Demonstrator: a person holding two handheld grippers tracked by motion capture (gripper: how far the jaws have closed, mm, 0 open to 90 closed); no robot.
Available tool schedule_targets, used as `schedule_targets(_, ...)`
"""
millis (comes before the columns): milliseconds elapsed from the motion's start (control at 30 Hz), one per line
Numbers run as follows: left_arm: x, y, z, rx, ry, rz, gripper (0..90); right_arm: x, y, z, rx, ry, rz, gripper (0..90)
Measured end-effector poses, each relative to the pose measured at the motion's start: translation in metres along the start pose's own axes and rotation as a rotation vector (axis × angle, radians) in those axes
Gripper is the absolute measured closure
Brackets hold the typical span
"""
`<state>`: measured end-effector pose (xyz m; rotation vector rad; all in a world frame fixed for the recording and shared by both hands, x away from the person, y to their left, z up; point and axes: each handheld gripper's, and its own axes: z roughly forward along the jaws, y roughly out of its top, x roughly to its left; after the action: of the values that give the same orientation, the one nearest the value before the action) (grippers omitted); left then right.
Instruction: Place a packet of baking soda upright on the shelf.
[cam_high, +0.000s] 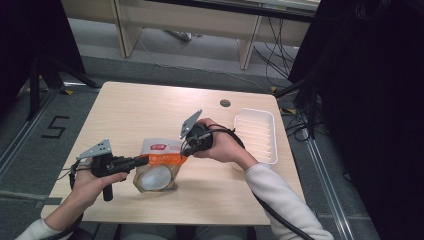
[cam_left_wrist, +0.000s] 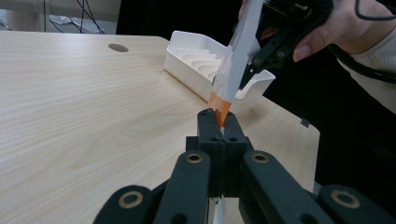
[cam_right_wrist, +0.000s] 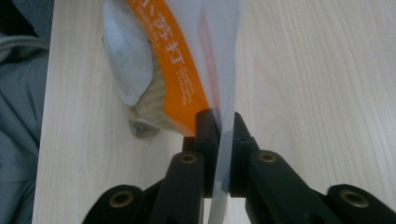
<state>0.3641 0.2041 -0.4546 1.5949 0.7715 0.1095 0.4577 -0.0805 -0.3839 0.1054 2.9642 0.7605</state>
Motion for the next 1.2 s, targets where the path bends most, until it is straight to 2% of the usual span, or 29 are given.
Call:
schedule_targets(33,0.000,0.000,0.000,0.001,0.001,0.005,89.7,0.002,0.001,-0.002,0.014,-0.005,-0.011,90.0)
schedule_targets(67,0.000,0.000,0.000,0.002,0.001,0.006,89.7,0.006,0.003,-0.006,0.042,-0.001,-0.002,90.0)
schedule_targets(100,0.000,-0.001,0.000,0.001,-0.001,0.007,89.6,0.006,0.004,-0.007,0.038,0.000,-0.025,90.0)
schedule_targets(200,-0.002,-0.002,0.002,0.011,-0.008,0.029,89.4,0.007,0.007,-0.012,0.057,0.003,-0.017,90.0)
schedule_targets(233,-0.003,-0.003,0.003,0.024,-0.010,0.036,89.4,0.009,0.007,-0.017,0.080,0.014,0.012,90.0)
schedule_targets(267,-0.003,-0.003,0.003,0.024,-0.010,0.036,89.2,0.009,0.007,-0.017,0.080,0.014,0.012,90.0)
schedule_targets(300,-0.003,-0.004,0.004,0.033,-0.011,0.040,89.2,0.007,0.007,-0.017,0.062,0.024,-0.008,90.0)
schedule_targets(333,-0.004,-0.005,0.005,0.037,-0.008,0.028,88.6,0.006,0.008,-0.021,0.080,0.042,0.027,90.0)
schedule_targets(400,-0.004,-0.006,0.007,0.065,-0.007,0.061,87.9,0.005,0.008,-0.022,0.084,0.046,0.026,90.0)
schedule_targets(467,-0.004,-0.008,0.008,0.079,-0.011,0.074,82.6,0.003,0.011,-0.024,0.075,0.052,0.011,90.0)
schedule_targets(500,-0.006,-0.010,0.008,0.078,-0.002,0.045,77.6,0.004,0.013,-0.027,0.076,0.055,0.010,90.0)
schedule_targets(567,-0.006,-0.010,0.006,0.077,-0.015,0.060,68.6,0.004,0.015,-0.029,0.092,0.049,0.026,90.0)
schedule_targets(600,-0.006,-0.011,0.004,0.076,-0.005,0.060,68.6,0.003,0.015,-0.030,0.090,0.040,0.031,90.0)
schedule_targets(633,-0.006,-0.012,0.002,0.078,0.004,0.049,62.1,0.001,0.016,-0.032,0.078,0.047,0.021,90.0)
schedule_targets(667,-0.006,-0.014,0.000,0.082,0.025,0.056,57.0,-0.001,0.016,-0.033,0.066,0.056,0.010,90.0)
schedule_targets(700,-0.007,-0.017,-0.003,0.083,0.037,0.056,52.6,-0.001,0.016,-0.035,0.076,0.048,0.023,90.0)
schedule_targets(733,-0.008,-0.022,-0.007,0.093,0.067,0.040,44.4,-0.002,0.017,-0.037,0.073,0.051,0.025,90.0)
schedule_targets(767,-0.008,-0.022,-0.007,0.093,0.067,0.040,41.4,-0.002,0.017,-0.037,0.073,0.051,0.025,90.0)
schedule_targets(800,-0.009,-0.025,-0.011,0.103,0.083,0.049,38.1,-0.002,0.017,-0.041,0.082,0.053,0.051,90.0)
schedule_targets(833,-0.009,-0.025,-0.011,0.103,0.083,0.049,35.9,-0.002,0.017,-0.041,0.082,0.053,0.051,90.0)
schedule_targets(867,-0.010,-0.027,-0.014,0.108,0.108,0.049,34.1,-0.002,0.018,-0.044,0.078,0.050,0.050,90.0)
schedule_targets(933,-0.011,-0.033,-0.018,0.133,0.106,0.060,30.9,-0.001,0.019,-0.046,0.086,0.046,0.067,90.0)
schedule_targets(967,-0.011,-0.033,-0.018,0.133,0.106,0.060,30.0,-0.004,0.019,-0.046,0.063,0.048,0.019,90.0)
schedule_targets(1000,-0.010,-0.034,-0.019,0.136,0.108,0.065,30.0,-0.004,0.019,-0.046,0.063,0.048,0.019,90.0)
schedule_targets(1033,-0.010,-0.036,-0.020,0.137,0.115,0.059,29.4,-0.002,0.019,-0.048,0.081,0.050,0.064,90.0)
schedule_targets(1167,-0.008,-0.037,-0.023,0.143,0.138,0.058,29.3,-0.004,0.018,-0.053,0.082,0.043,0.070,90.0)
schedule_targets(1200,-0.008,-0.037,-0.022,0.143,0.135,0.064,29.4,-0.003,0.018,-0.055,0.087,0.042,0.085,90.0)
